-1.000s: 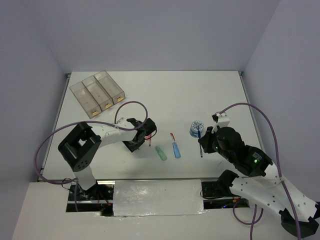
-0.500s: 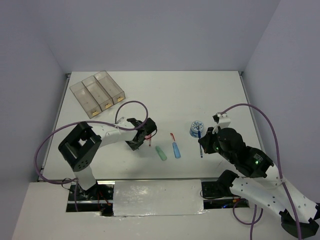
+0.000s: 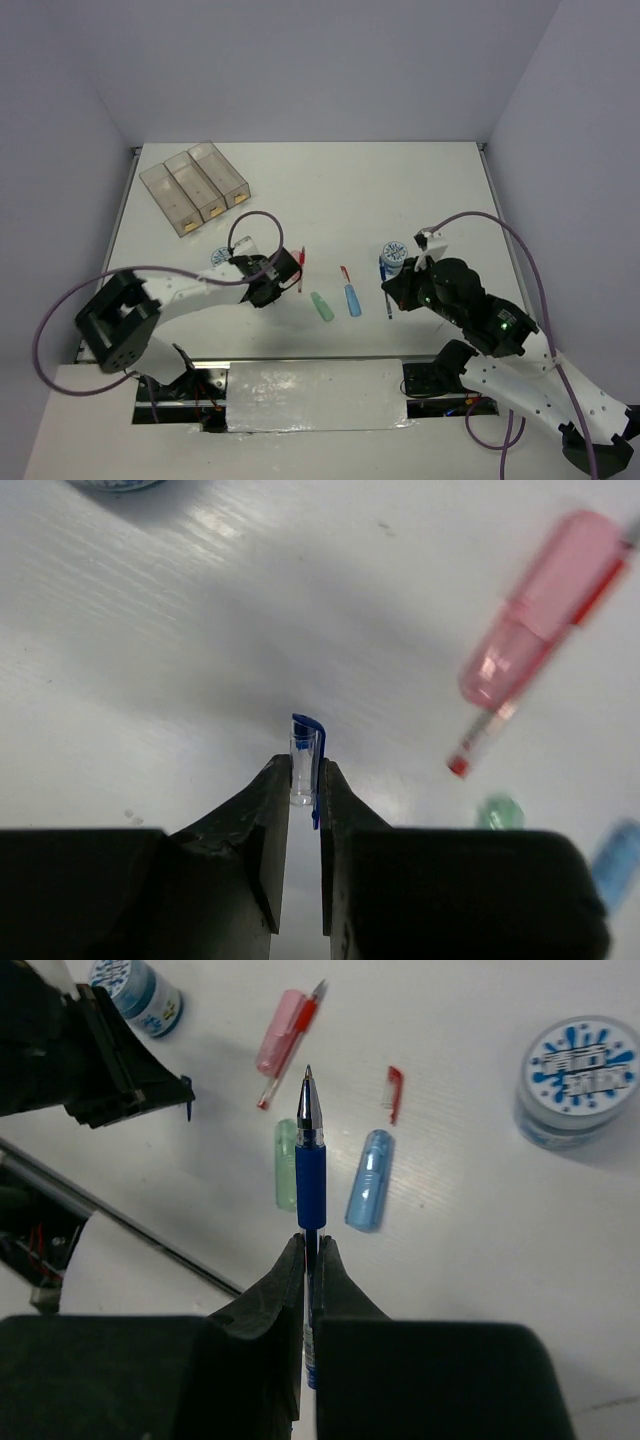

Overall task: Sort the stationery into containers
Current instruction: Close the pen cap on the pen.

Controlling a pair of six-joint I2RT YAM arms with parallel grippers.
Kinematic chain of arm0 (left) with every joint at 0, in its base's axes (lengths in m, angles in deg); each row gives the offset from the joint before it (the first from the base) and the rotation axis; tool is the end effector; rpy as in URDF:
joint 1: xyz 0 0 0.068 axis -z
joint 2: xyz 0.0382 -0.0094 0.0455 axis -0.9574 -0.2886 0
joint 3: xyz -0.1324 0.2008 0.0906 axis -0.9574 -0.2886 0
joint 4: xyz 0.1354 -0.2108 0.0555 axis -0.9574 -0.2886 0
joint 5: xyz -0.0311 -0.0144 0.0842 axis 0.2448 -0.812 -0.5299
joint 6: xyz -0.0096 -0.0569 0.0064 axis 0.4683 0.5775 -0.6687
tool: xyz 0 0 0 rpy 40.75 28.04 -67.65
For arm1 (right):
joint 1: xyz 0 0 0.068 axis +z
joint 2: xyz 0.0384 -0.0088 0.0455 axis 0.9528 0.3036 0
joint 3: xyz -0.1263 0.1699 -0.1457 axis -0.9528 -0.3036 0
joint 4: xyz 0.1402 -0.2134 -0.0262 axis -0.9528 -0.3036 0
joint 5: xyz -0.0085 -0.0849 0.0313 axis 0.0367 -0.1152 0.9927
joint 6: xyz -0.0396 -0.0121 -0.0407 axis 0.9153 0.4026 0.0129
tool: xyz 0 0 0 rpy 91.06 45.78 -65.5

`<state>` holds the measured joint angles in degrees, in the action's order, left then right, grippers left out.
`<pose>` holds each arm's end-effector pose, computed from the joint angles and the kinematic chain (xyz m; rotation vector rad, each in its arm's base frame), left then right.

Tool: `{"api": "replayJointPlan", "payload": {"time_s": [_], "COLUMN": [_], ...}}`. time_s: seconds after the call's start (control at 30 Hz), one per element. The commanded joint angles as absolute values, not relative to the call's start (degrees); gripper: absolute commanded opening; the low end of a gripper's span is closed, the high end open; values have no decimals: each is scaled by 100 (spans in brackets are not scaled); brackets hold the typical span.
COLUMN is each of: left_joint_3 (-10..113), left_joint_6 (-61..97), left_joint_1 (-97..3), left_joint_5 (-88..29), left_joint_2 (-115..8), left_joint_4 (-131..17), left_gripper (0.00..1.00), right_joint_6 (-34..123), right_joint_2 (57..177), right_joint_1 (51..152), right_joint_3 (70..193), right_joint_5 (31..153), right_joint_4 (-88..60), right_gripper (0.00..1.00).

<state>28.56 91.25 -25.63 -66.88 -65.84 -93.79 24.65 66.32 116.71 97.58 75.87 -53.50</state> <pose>0.1941 -0.1828 0.1535 -0.9154 2.3966 -0.0838 0.0973 0.0872 0.2875 -0.2451 2.1184 0.6032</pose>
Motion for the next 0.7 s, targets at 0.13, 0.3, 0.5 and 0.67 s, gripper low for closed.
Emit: {"api": "replayJointPlan", "payload": {"time_s": [0.13, 0.3, 0.5, 0.67], "left_joint_3": [1599, 1256, 1000, 1079], "left_joint_6": [7463, 6847, 6425, 6634], "left_joint_1": [-2445, -2409, -2409, -2401], "left_joint_5": [-6574, -6301, -5756, -5422], "left_joint_2": [-3656, -2486, -1887, -1808], "left_joint_4": [-6710, -5463, -4361, -3972], "left_gripper": [0, 0, 0, 0], "right_joint_6": [1739, 974, 806, 990], "right_joint_2": [6767, 7180, 7699, 8287], "right_joint_1": [11733, 11803, 12285, 12717], "right_joint_3": [8694, 8131, 7998, 8226], "right_joint_5": [9538, 10196, 10630, 10446], "right_joint_4": [-2485, -1023, 536, 887], "right_gripper": [0, 0, 0, 0]}}
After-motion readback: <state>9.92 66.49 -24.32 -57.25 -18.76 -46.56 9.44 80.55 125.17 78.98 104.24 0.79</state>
